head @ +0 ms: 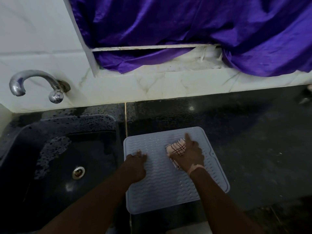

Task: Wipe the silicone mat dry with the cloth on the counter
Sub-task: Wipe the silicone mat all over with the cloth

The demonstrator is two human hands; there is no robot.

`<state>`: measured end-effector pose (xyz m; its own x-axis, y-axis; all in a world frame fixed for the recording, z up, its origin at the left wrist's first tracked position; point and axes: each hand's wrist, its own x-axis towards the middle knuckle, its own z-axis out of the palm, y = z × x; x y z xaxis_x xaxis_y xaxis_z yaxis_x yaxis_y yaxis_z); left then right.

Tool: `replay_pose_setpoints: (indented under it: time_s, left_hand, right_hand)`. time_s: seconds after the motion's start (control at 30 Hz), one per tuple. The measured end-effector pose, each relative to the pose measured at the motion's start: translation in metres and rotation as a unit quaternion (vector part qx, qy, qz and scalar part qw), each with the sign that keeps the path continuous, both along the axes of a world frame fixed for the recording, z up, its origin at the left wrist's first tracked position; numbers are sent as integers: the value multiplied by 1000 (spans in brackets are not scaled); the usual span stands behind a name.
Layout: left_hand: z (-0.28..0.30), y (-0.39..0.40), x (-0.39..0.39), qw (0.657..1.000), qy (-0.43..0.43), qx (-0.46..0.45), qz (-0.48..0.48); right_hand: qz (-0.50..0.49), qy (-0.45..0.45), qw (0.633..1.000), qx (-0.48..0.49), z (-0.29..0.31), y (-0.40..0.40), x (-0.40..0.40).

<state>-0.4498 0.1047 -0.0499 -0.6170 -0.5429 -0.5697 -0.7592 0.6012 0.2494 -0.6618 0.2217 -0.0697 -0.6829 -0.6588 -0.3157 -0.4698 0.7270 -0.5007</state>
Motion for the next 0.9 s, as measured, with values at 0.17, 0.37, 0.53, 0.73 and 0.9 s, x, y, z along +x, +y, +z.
replay_pose_setpoints:
  time_s: [0.17,0.37,0.53,0.73,0.9]
  left_hand:
    - [-2,-1,0,1000,3,-3,-3]
    - [-2,0,-1,1000,5,-6,-7]
    - [-7,-3,0,1000,15,-6,-7]
    - [-13,-5,1,1000,21,-16,-13]
    - [-15,-4,2,999,37,-30,-26]
  right_hand:
    - [122,155,978,73,-13,-9,16]
    - [-63,69,994,-49,15,-6,-47]
    - [-79,208,971,85,30,-21,-81]
    - [50,216,972,80,15,-63,11]
    - [185,121,975,27,15,-93,89]
